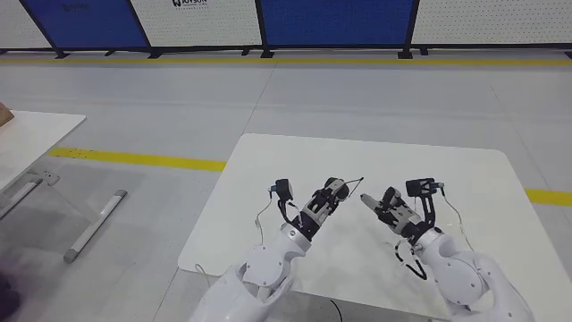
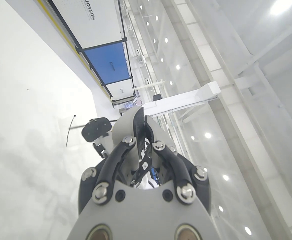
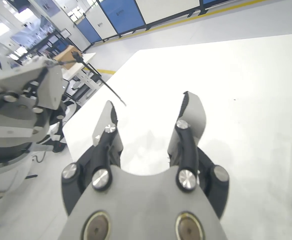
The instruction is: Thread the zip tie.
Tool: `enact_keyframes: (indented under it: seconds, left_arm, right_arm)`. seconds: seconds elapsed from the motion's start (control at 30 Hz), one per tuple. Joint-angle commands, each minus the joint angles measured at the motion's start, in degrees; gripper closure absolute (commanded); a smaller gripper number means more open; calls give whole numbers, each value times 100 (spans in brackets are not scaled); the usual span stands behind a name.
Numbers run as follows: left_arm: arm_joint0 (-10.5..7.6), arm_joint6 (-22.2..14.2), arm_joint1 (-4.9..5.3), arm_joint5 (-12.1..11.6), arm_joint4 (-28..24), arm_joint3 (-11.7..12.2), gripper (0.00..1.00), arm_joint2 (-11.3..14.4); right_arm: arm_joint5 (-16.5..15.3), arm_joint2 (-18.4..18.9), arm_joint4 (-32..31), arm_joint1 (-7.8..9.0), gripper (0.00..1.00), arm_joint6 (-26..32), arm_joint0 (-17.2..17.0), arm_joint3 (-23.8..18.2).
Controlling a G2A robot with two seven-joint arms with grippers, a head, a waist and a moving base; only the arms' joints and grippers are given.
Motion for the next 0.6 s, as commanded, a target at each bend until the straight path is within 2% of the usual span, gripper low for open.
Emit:
enact_keyframes:
  seconds: [0.0, 0.17, 0.23, 0.57]
  left_arm:
    - [0, -6, -1, 2, 10, 36, 100, -9]
    - [-62, 102, -26, 112, -36, 174, 100, 1]
    - [-122, 204, -36, 220, 276, 240, 100, 80]
    - [-138, 273, -47, 245, 360, 249, 100, 128]
  right_arm:
    - [-104, 227, 342, 26, 0, 48, -67, -21]
    - [-441, 842, 1279, 96, 0, 103, -340, -37]
    - [-551, 1069, 1633, 127, 0, 236, -429, -5]
    - [-551, 1069, 1633, 127, 0, 236, -429, -5]
